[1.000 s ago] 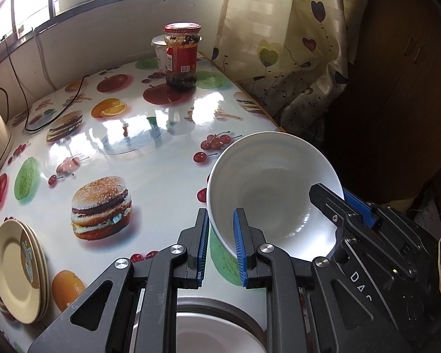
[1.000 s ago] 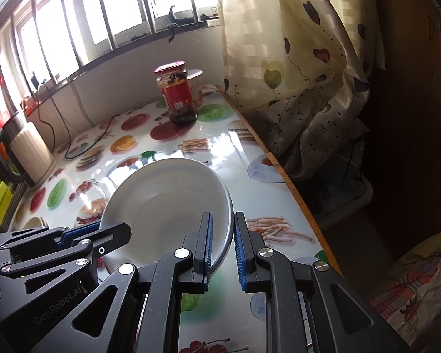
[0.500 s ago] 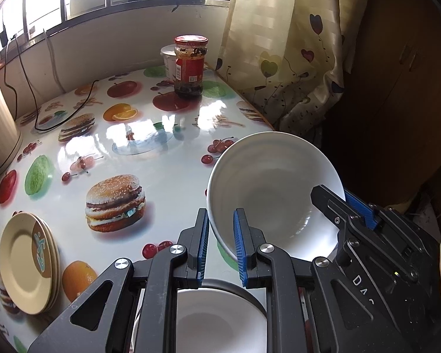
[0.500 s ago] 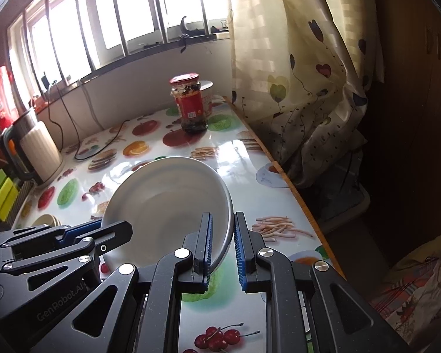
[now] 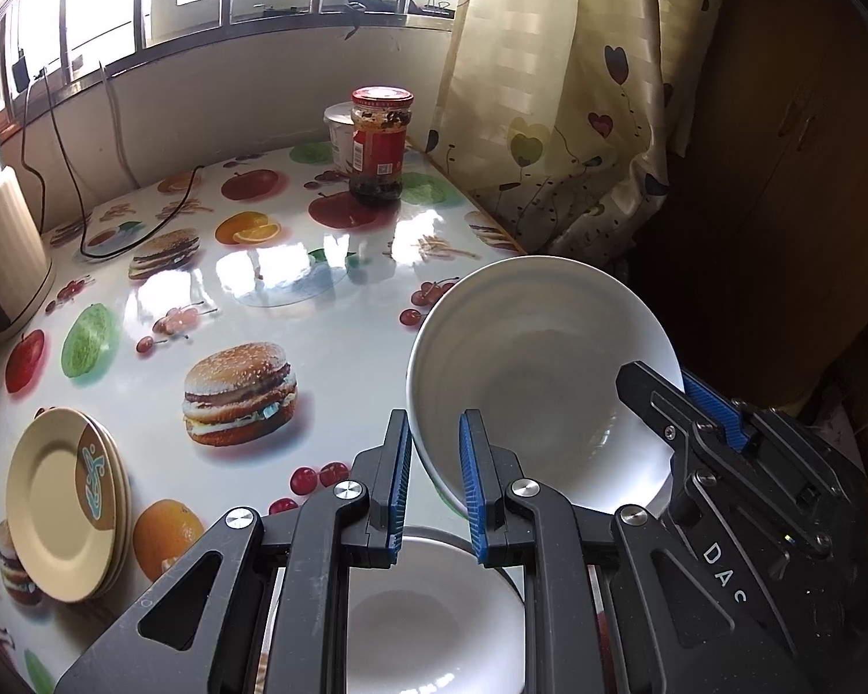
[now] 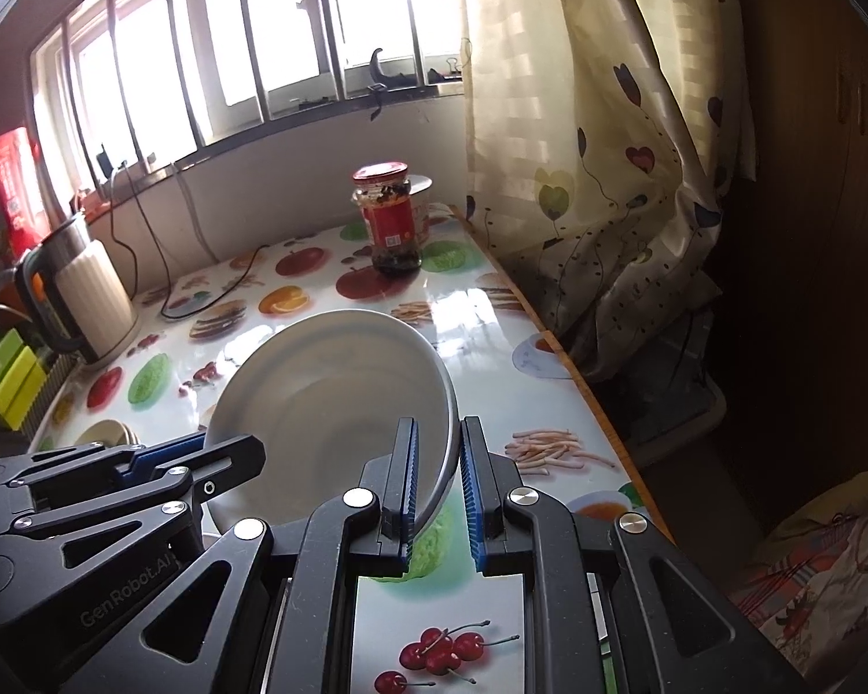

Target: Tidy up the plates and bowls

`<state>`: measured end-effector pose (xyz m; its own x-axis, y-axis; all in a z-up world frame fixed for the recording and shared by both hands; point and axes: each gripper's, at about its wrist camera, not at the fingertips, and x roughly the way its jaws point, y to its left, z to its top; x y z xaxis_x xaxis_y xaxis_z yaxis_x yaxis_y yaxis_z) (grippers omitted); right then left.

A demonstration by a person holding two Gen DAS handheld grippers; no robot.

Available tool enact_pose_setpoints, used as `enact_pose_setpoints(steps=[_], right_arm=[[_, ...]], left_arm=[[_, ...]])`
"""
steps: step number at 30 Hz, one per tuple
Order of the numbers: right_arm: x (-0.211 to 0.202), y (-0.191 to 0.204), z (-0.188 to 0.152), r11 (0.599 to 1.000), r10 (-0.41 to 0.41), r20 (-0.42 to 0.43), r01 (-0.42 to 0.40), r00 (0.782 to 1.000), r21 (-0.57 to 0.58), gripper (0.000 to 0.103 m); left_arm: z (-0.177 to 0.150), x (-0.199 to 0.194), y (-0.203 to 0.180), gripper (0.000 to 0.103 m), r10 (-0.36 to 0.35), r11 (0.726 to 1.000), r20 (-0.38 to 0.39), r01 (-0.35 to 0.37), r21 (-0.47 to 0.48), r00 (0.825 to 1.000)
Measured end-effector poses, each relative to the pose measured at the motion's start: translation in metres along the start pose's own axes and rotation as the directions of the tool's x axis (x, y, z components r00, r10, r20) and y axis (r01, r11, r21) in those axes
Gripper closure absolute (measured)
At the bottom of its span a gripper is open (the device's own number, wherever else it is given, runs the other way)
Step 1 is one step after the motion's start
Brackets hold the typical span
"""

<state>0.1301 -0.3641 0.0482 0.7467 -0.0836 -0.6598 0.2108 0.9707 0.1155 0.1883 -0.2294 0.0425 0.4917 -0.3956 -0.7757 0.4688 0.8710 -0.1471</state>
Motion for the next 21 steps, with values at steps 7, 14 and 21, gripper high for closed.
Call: enact_pose_setpoints(steps=[7, 14, 21], right_arm=[[-0.013, 0.008, -0.002, 1.000, 0.004, 0.018, -0.003, 1.000, -0.012, 0.088], [-0.027, 0.020, -0.006, 0.999, 0.015, 0.035, -0.014, 0.999, -0.029, 0.088], [-0.042, 0.030, -0.011, 0.999, 0.025, 0.053, -0.023, 0.998, -0.045, 0.088]], left_arm=[[-0.008, -0.013, 0.005, 0.085, -0.006, 1.000, 0.015, 0.006, -0.011, 1.000], [-0.017, -0.030, 0.013, 0.085, -0.005, 1.000, 0.034, 0.005, -0.026, 0.999], [-0.027, -0.046, 0.020, 0.085, -0.004, 0.999, 0.050, 0.006, -0.037, 0.999]])
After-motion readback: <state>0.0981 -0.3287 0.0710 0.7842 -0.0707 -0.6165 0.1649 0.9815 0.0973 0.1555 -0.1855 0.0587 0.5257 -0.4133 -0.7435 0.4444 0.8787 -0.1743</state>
